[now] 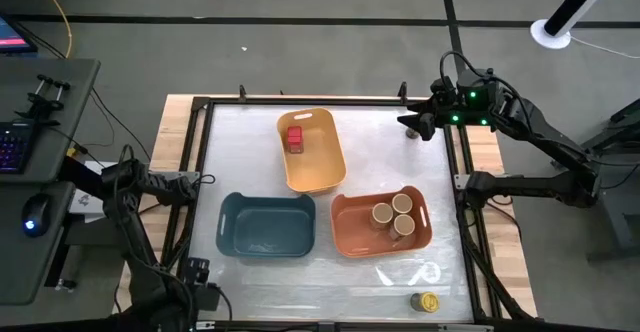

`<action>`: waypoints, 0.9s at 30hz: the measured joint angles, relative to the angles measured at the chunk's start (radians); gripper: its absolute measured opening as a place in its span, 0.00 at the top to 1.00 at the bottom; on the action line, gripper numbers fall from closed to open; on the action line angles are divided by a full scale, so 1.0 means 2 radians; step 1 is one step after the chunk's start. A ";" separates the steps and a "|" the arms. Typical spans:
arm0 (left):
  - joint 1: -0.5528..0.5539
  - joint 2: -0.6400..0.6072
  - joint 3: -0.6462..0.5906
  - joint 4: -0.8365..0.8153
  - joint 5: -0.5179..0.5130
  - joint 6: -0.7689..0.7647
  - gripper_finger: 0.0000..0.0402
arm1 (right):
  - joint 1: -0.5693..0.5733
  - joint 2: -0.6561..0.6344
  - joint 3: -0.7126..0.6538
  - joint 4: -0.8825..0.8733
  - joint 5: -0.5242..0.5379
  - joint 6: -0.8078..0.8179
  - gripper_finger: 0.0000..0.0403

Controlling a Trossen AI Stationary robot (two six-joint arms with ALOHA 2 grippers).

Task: Sort spices by type
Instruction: Put the red seasoning can into the yellow bin

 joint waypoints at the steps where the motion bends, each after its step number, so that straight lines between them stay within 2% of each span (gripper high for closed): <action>1: 0.002 0.000 -0.004 -0.004 -0.002 -0.005 0.17 | 0.000 0.000 0.000 0.000 0.000 0.000 0.21; 14: 0.000 0.000 -0.051 0.043 0.000 0.003 0.17 | 0.000 0.000 0.000 0.000 0.000 0.008 0.21; 20: 0.011 0.001 -0.078 0.063 0.033 -0.023 0.19 | 0.000 0.000 0.000 0.000 0.004 0.008 0.21; 23: 0.011 0.001 -0.082 0.095 0.059 -0.019 0.25 | 0.000 0.000 0.000 0.000 0.004 0.008 0.21; 27: 0.012 0.000 -0.082 0.095 0.081 -0.027 0.41 | 0.000 0.000 0.000 -0.005 0.004 0.005 0.21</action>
